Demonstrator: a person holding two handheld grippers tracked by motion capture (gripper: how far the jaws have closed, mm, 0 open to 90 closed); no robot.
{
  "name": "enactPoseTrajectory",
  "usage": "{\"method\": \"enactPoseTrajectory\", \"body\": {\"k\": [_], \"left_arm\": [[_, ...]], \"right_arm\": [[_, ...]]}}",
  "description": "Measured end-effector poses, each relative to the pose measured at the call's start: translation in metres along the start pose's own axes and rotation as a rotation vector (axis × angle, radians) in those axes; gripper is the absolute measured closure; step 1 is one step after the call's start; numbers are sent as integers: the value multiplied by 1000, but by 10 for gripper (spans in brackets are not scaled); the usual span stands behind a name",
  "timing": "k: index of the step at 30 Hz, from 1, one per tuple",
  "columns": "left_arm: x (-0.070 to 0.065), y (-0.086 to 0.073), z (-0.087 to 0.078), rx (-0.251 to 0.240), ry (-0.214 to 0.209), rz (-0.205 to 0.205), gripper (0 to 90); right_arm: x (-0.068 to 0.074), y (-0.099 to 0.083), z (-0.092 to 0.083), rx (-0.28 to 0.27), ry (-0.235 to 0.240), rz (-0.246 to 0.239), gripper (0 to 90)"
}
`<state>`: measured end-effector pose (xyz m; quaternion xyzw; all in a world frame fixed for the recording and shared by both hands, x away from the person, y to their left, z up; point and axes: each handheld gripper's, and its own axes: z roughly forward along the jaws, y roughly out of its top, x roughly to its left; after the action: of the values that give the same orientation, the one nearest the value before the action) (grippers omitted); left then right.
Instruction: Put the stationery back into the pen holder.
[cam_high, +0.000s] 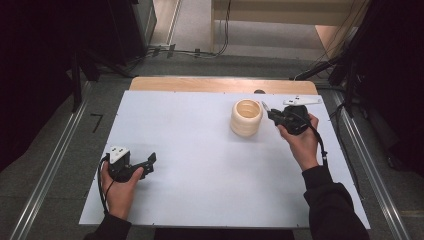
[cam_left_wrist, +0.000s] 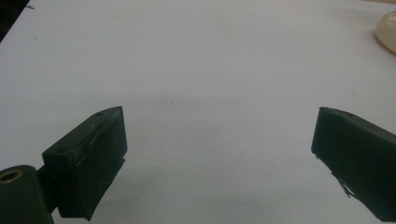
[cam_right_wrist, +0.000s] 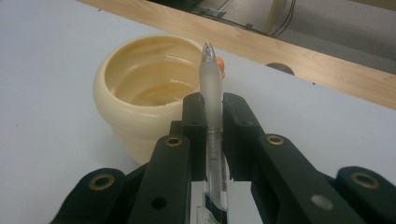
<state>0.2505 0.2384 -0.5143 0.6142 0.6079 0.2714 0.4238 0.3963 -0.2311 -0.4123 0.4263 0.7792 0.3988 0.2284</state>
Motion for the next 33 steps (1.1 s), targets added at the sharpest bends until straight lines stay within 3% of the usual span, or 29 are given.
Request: {"method": "enactPoseTrajectory", "body": {"k": [33], "left_arm": [[1,1,0,-6,-10,-4,42]], "right_arm": [[11,43,39,32,22,-27,782]]}}
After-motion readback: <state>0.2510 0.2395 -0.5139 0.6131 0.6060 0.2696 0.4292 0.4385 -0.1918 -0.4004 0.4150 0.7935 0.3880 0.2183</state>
